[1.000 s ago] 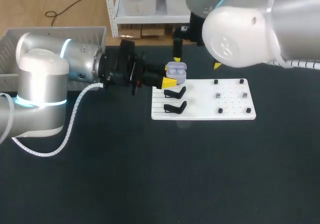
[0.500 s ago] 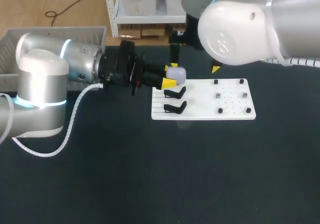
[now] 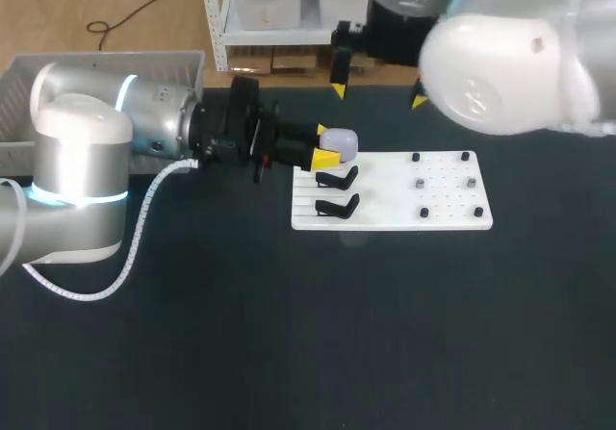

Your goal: Pick up each earbud case from the left stands, insert the matching earbuds, close the lid, and place the case in the box.

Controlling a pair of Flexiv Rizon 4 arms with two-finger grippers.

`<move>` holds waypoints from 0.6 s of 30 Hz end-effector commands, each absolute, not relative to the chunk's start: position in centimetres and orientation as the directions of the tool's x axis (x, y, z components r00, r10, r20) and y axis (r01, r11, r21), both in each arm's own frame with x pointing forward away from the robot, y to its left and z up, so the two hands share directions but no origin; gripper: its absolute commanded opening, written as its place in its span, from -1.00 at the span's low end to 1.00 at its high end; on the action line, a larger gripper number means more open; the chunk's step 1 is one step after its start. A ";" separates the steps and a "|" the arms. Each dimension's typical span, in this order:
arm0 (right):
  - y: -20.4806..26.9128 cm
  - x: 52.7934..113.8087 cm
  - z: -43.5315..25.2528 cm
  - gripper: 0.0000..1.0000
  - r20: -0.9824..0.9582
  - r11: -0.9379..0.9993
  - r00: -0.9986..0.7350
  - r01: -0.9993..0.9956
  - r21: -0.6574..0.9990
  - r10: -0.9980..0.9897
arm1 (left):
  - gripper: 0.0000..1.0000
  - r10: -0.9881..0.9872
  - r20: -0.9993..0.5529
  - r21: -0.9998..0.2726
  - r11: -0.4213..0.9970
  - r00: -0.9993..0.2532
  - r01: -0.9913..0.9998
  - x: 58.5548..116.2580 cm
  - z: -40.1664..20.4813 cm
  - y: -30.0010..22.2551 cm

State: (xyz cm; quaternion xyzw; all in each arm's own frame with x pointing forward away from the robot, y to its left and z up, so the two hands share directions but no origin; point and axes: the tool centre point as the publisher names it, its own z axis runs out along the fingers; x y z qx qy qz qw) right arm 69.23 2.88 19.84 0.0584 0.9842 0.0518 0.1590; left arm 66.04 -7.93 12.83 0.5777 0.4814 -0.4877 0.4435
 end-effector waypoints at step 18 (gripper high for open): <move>-1.9 61.4 24.5 1.00 -0.658 0.952 -0.752 -0.174 0.250 0.035 | -1.00 0.229 -0.964 -0.081 0.225 -0.134 0.971 66.8 24.0 3.8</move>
